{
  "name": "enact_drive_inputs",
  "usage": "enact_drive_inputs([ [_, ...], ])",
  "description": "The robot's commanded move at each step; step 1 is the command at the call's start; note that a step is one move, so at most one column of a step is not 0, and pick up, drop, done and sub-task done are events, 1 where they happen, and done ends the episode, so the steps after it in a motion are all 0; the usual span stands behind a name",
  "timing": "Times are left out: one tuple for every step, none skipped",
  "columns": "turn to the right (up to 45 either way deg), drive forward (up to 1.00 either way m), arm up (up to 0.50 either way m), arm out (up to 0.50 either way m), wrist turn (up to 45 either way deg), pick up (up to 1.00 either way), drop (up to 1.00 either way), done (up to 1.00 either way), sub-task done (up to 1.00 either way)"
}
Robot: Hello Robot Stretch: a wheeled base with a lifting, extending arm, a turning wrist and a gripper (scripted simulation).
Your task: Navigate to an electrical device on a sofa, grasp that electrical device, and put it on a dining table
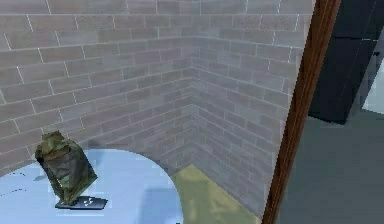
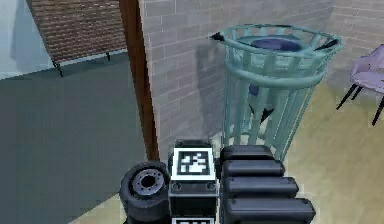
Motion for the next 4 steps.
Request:
enact_drive_inputs([
  [6.0,0.0,0.0,0.0,0.0,0.0,0.0,0.0,0.0],
  [-45.0,0.0,0.0,0.0,0.0,0.0,0.0,0.0,0.0],
  [-42.0,0.0,0.0,0.0,0.0,0.0,0.0,0.0,0.0],
  [45.0,0.0,0.0,0.0,0.0,0.0,0.0,0.0,0.0],
])
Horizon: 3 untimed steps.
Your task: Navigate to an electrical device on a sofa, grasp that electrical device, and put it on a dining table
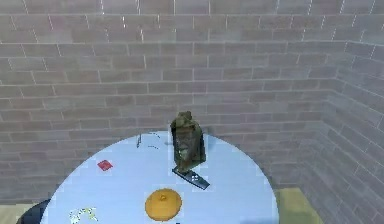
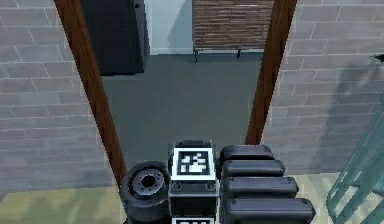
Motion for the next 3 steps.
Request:
enact_drive_inputs([
  [36.0,0.0,0.0,0.0,0.0,0.0,0.0,0.0,0.0],
  [-45.0,0.0,0.0,0.0,0.0,0.0,0.0,0.0,0.0],
  [-33.0,0.0,0.0,0.0,0.0,0.0,0.0,0.0,0.0],
])
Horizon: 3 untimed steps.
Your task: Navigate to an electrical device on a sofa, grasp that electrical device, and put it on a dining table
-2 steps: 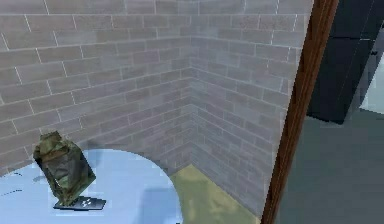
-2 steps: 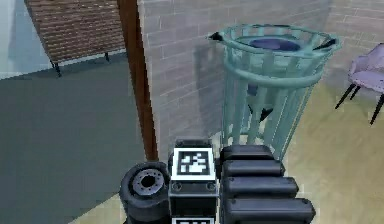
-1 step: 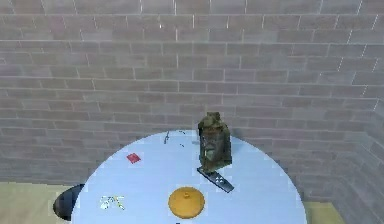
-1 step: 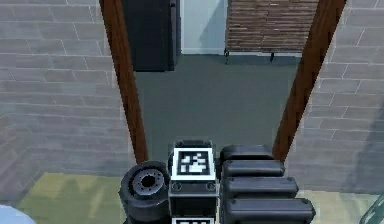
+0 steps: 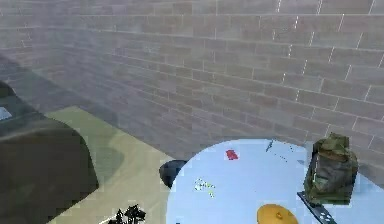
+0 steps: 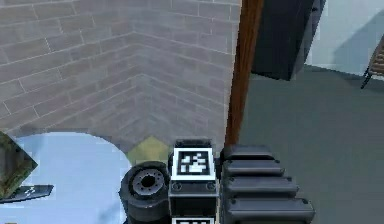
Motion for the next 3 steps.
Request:
enact_drive_inputs([
  [45.0,0.0,0.0,0.0,0.0,0.0,0.0,0.0,0.0],
  [30.0,0.0,0.0,0.0,0.0,0.0,0.0,0.0,0.0],
  [-45.0,0.0,0.0,0.0,0.0,0.0,0.0,0.0,0.0],
])
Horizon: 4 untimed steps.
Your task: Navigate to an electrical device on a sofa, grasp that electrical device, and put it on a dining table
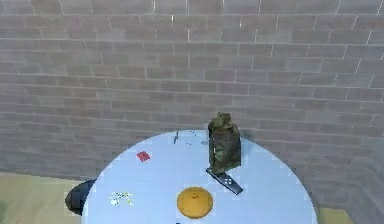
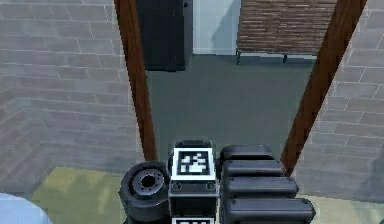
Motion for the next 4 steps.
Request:
enact_drive_inputs([
  [-45.0,0.0,0.0,0.0,0.0,0.0,0.0,0.0,0.0],
  [-24.0,0.0,0.0,0.0,0.0,0.0,0.0,0.0,0.0],
  [0.0,0.05,0.0,0.0,0.0,0.0,0.0,0.0,0.0],
  [45.0,0.0,0.0,0.0,0.0,0.0,0.0,0.0,0.0],
])
